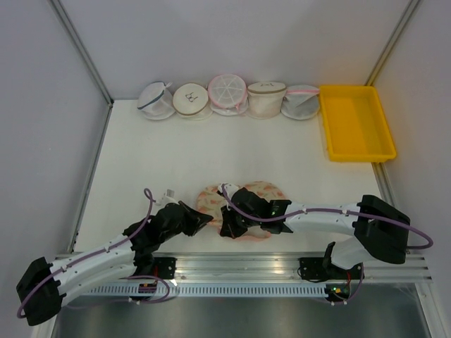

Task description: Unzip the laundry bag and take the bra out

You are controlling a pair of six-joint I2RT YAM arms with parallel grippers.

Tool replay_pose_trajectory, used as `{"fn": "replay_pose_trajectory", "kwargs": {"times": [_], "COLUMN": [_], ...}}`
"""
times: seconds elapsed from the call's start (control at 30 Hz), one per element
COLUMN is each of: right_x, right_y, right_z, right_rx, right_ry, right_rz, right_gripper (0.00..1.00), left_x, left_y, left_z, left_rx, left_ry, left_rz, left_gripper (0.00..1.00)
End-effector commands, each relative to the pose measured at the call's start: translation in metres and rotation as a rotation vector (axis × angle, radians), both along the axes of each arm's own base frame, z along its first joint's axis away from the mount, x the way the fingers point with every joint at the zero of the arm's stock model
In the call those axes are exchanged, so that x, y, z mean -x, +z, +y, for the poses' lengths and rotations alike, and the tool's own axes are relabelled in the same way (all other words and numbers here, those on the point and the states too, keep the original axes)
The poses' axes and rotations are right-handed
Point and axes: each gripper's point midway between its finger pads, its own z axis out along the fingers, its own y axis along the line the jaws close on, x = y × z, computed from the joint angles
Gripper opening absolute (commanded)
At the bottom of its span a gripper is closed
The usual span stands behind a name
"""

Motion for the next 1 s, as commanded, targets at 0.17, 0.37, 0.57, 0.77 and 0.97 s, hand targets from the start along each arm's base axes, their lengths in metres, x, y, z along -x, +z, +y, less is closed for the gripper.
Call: {"fn": "replay_pose_trajectory", "kwargs": {"times": [0.17, 0.37, 0.57, 0.77, 0.97], "right_x": [-0.007, -0.017, -0.029, -0.038, -0.045], "right_y": [-0.011, -0.017, -0.034, -0.042, -0.040], "right_z": [-0.039, -0.057, -0.082, -0.105, -0.125], "right_rx": [0.163, 0.240, 0.399, 0.512, 0.597], "right_ry": [-0.066, -0.128, -0.206, -0.284, -0.327], "right_rz": [-0.060, -0.098, -0.133, -0.171, -0.210], "right_gripper": [0.00, 0.01, 0.00, 0.00, 0.00], "left_x": [0.000, 0.010, 0.017, 0.018, 0.022], "left_y": [-0.015, -0.027, -0.034, -0.034, -0.038], "left_z": [0.030, 0.034, 0.037, 0.045, 0.052], "left_rx": [-0.070, -0.132, -0.169, -0.194, -0.218], "left_ry": [0.061, 0.000, -0.035, -0.031, -0.031], "left_rz": [-0.031, -0.022, -0.008, -0.019, -0.015], "left_gripper": [0.02, 0.02, 0.02, 0.02, 0.02]}}
